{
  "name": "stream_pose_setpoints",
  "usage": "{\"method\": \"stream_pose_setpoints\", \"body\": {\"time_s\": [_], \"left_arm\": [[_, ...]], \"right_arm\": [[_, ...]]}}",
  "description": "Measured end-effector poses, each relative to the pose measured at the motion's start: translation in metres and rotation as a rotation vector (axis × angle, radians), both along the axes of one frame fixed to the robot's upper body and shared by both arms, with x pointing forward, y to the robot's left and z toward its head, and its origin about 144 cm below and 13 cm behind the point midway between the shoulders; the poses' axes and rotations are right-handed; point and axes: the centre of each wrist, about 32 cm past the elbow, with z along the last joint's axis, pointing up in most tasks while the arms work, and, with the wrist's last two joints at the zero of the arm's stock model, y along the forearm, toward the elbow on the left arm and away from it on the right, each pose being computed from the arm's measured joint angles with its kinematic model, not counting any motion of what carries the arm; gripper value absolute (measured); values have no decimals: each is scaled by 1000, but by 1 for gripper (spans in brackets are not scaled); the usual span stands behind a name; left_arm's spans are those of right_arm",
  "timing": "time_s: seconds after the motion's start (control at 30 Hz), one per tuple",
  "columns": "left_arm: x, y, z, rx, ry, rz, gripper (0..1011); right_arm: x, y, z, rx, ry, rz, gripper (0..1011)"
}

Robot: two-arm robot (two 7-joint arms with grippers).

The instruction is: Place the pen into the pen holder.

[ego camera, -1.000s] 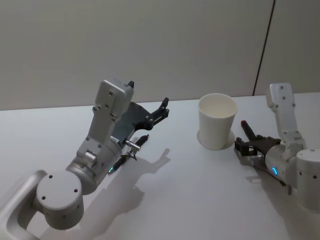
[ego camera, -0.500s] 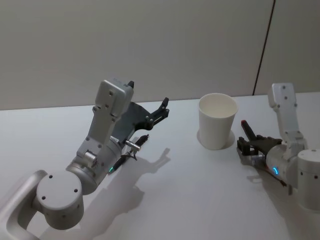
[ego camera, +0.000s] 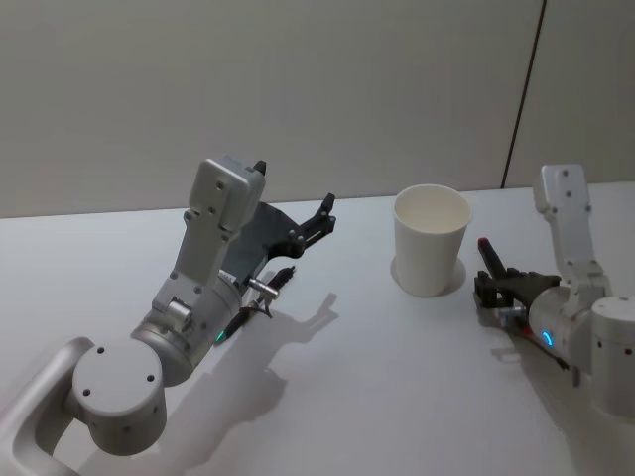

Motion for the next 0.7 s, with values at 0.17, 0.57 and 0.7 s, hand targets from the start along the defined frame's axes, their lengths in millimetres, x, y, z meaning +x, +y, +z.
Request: {"method": "stream_pose_setpoints", "body": {"time_s": [0.17,0.57,0.7], "left_arm": [[0,0,0,0,0,0,1001],[0,0,0,0,0,0,1001],[0,0,0,0,0,0,1001]], "right_arm": [[0,0,0,2,-1,-1,363],[0,-1,0,6,-2,-2,282],[0,-1,-1,7,-2,-2,260]]}}
